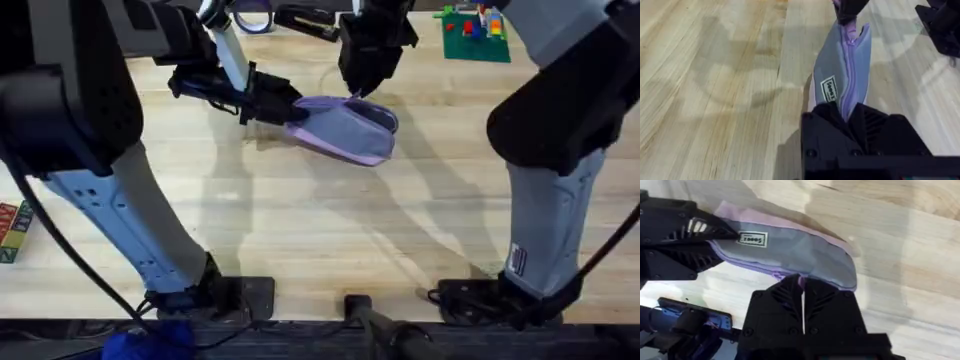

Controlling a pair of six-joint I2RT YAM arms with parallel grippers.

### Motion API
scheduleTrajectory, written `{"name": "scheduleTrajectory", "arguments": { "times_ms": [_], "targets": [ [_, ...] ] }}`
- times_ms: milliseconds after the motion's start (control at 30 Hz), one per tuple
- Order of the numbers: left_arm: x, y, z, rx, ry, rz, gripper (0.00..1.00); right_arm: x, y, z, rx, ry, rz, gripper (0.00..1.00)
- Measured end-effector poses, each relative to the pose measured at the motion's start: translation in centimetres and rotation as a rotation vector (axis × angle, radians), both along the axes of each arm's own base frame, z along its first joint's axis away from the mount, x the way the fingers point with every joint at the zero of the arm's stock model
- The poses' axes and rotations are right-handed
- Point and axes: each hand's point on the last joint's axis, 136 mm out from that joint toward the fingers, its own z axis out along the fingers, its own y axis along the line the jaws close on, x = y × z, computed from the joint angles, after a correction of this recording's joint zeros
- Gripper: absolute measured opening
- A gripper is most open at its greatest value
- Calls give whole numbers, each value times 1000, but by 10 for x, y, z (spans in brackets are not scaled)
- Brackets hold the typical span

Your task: Unzip the bag, pick up the pens from the table one at a time and place them inside, then zip the bag closed.

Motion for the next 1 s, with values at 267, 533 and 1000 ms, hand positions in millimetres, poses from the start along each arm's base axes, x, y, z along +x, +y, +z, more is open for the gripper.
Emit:
{"name": "scheduleTrajectory", "arguments": {
  "times_ms": [267, 533, 1000],
  "targets": [
    [1, 0, 2, -10, -1, 3, 42, 5, -10, -1, -33, -15, -2, 33],
    [-1, 2, 3, -12, 22, 10, 42, 7, -15, -1, -55, -31, 32, 32],
    [1, 28, -3, 13, 60, 74, 42, 26, -53, 3, -166, -96, 36, 31]
  ]
}}
